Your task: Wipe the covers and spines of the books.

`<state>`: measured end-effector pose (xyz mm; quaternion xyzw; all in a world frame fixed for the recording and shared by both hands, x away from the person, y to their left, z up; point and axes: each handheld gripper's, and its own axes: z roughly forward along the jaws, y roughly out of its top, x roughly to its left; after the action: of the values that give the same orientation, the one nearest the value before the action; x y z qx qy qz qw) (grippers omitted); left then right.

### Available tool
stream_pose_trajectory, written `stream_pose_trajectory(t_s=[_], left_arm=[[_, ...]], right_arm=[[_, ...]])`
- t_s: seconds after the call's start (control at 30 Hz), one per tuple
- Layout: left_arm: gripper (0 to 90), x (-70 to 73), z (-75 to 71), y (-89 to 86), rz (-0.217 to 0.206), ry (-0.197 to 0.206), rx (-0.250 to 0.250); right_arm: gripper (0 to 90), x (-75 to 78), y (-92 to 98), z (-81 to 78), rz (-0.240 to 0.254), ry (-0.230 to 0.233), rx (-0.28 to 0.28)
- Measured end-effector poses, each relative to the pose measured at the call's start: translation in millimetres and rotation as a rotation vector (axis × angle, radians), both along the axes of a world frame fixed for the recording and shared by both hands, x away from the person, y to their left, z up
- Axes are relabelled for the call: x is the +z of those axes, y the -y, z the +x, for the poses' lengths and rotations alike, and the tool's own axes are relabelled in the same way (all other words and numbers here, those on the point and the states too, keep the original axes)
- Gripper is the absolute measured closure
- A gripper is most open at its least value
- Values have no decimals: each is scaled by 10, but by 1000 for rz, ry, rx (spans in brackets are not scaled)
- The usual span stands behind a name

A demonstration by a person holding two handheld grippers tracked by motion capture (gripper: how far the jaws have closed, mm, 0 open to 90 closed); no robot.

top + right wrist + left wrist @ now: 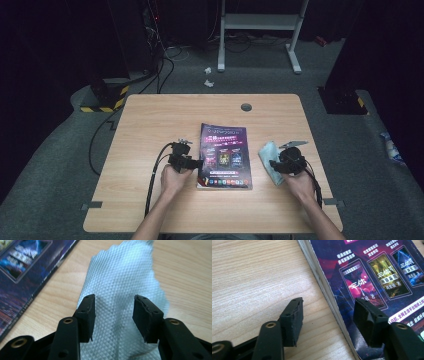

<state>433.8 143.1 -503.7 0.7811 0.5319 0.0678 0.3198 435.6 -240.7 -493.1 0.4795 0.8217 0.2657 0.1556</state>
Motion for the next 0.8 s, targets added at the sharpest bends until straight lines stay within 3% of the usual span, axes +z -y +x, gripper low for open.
stream_pose_trajectory(t_s=[0.1, 0.17, 0.23, 0.27, 0.33, 0.6, 0.73, 0.8], left_arm=[[378, -2, -32, 22, 22, 14, -12], [368, 1, -39, 44, 30, 11, -14], [365, 5, -41, 52, 34, 8, -19], [366, 6, -42, 54, 32, 6, -20], [371, 13, -49, 56, 32, -4, -34], [452, 23, -76, 103, 27, -16, -54], [501, 28, -90, 146, 33, -20, -72], [522, 30, -92, 174, 33, -22, -82]], right_arm=[[547, -53, -66, 3, -32, -11, 17], [662, -52, -71, 12, -9, -20, 26], [781, -39, -101, -5, -16, -24, 43], [798, -36, -121, -14, -25, -17, 53], [814, -23, -150, -36, -35, -13, 58], [814, 86, -372, -221, 99, -8, 162], [808, 66, -538, -271, 124, -28, 214], [805, 44, -608, -289, 113, -34, 228]])
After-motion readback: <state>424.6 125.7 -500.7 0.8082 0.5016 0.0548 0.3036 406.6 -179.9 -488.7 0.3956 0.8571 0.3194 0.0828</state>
